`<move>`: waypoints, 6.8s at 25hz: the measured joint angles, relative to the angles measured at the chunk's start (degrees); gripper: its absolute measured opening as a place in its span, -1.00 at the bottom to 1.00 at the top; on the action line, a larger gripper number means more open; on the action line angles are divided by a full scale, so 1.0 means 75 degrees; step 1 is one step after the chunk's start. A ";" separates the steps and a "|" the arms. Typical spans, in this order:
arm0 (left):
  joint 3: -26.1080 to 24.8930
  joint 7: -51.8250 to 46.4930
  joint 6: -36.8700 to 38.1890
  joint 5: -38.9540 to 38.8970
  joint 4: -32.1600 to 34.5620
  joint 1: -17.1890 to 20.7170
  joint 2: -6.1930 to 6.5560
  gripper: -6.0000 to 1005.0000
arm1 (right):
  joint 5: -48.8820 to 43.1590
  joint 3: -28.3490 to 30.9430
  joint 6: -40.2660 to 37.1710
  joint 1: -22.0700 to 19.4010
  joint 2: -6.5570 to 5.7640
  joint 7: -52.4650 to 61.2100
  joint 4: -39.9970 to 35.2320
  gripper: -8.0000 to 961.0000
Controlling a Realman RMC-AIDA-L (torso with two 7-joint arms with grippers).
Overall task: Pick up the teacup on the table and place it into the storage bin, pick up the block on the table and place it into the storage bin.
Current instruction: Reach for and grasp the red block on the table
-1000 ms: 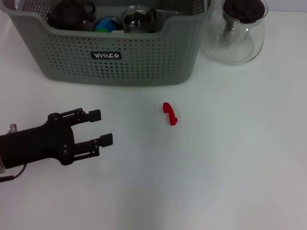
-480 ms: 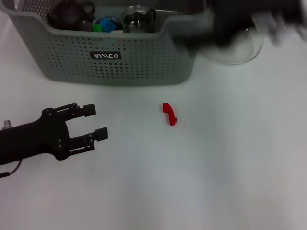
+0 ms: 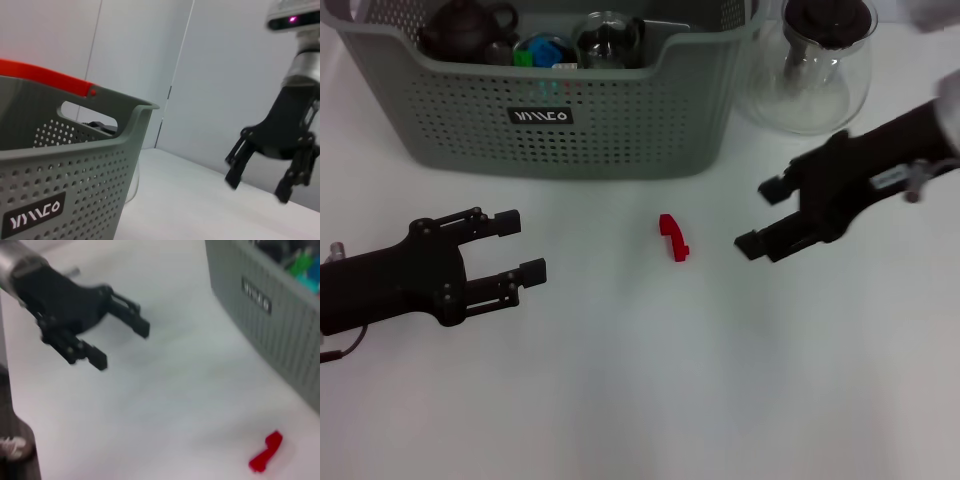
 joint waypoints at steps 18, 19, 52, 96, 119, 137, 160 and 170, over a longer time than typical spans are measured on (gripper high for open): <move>-0.0012 0.0037 -0.0076 0.0014 -0.0004 0.0188 -0.0061 0.47 | -0.0376 -0.2405 0.3012 0.1947 0.0072 -0.0662 0.3509 0.65; -0.0012 0.0038 -0.0079 0.0021 -0.0004 0.0193 -0.0061 0.47 | -0.0263 -0.2579 0.3267 0.1873 0.0075 -0.0756 0.3511 0.65; -0.0012 -0.0001 -0.0347 0.0056 -0.0016 0.0201 -0.0083 0.47 | 0.1520 -0.3736 0.6109 0.1792 0.0061 -0.0098 0.5440 0.65; -0.0012 -0.0001 -0.0391 0.0079 -0.0079 0.0199 -0.0107 0.47 | 0.1699 -0.2849 0.5047 0.1423 -0.0034 -0.0330 0.5417 0.63; -0.0012 -0.0001 -0.0389 0.0062 -0.0085 0.0149 -0.0094 0.47 | 0.0257 -0.2444 0.4560 0.1144 0.0021 -0.1058 0.4221 0.62; -0.0012 0.0005 -0.0454 0.0068 -0.0090 0.0132 -0.0107 0.47 | 0.1177 -0.2680 0.5352 0.1207 0.0060 -0.2211 0.4942 0.62; -0.0012 -0.0001 -0.0580 0.0079 -0.0109 0.0164 -0.0107 0.47 | 0.1345 -0.2455 0.5032 0.1591 -0.0043 -0.2020 0.5797 0.62; -0.0007 -0.0001 -0.0577 0.0078 -0.0121 0.0156 -0.0107 0.47 | 0.0644 -0.2301 0.4890 0.1133 0.0009 -0.1578 0.4740 0.62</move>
